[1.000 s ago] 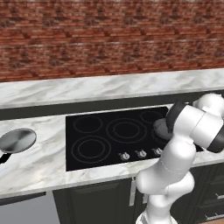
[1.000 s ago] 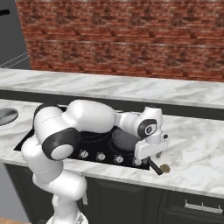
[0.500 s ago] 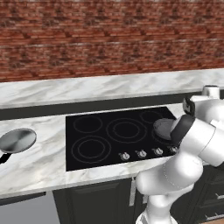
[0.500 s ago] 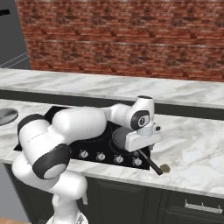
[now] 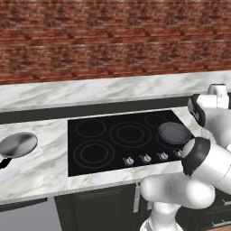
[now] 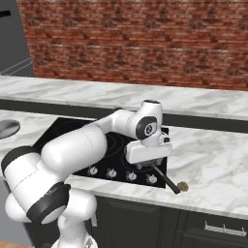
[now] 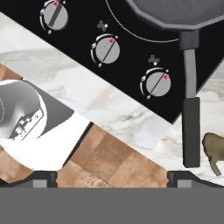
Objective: Place both pans onto different burners. Then place the garlic and the shrimp on different pans.
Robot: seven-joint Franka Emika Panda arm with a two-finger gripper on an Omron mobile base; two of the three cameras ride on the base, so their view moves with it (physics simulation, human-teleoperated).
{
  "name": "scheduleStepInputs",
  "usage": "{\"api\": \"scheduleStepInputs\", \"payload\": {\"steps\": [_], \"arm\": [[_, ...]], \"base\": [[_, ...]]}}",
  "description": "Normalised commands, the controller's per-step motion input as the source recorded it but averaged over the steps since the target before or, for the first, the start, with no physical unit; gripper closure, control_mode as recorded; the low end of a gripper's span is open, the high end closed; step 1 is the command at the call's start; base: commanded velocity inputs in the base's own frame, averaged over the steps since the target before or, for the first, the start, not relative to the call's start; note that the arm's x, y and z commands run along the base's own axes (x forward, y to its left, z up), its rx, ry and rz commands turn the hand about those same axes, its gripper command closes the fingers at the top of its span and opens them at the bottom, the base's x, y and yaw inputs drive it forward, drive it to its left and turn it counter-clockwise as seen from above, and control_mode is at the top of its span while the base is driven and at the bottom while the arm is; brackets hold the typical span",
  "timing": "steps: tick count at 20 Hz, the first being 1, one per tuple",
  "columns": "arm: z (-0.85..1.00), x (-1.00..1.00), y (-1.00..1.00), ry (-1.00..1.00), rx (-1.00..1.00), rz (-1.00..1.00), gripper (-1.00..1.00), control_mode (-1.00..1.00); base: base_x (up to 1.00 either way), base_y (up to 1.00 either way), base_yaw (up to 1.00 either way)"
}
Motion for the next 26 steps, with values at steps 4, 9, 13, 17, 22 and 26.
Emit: {"api": "scheduleStepInputs", "payload": {"steps": [4,9,13,17,22,26], "arm": [[0.0,-0.01,-0.16,0.0,0.0,-0.13,-1.0,-1.0],[0.0,0.04,-0.23,0.0,0.0,-0.15,-1.0,-1.0],[0.0,0.14,-0.31,0.0,0.0,-0.16,-1.0,-1.0],[0.0,0.12,-0.39,0.0,0.0,-0.19,-1.0,-1.0],[0.0,0.14,-0.37,0.0,0.0,-0.17,-1.0,-1.0],[-0.03,0.12,-0.3,-0.04,0.0,-0.15,-1.0,-1.0]], "base": [[0.0,0.0,0.0],[0.0,0.0,0.0],[0.0,0.0,0.0],[0.0,0.0,0.0],[0.0,0.0,0.0],[0.0,0.0,0.0]]}}
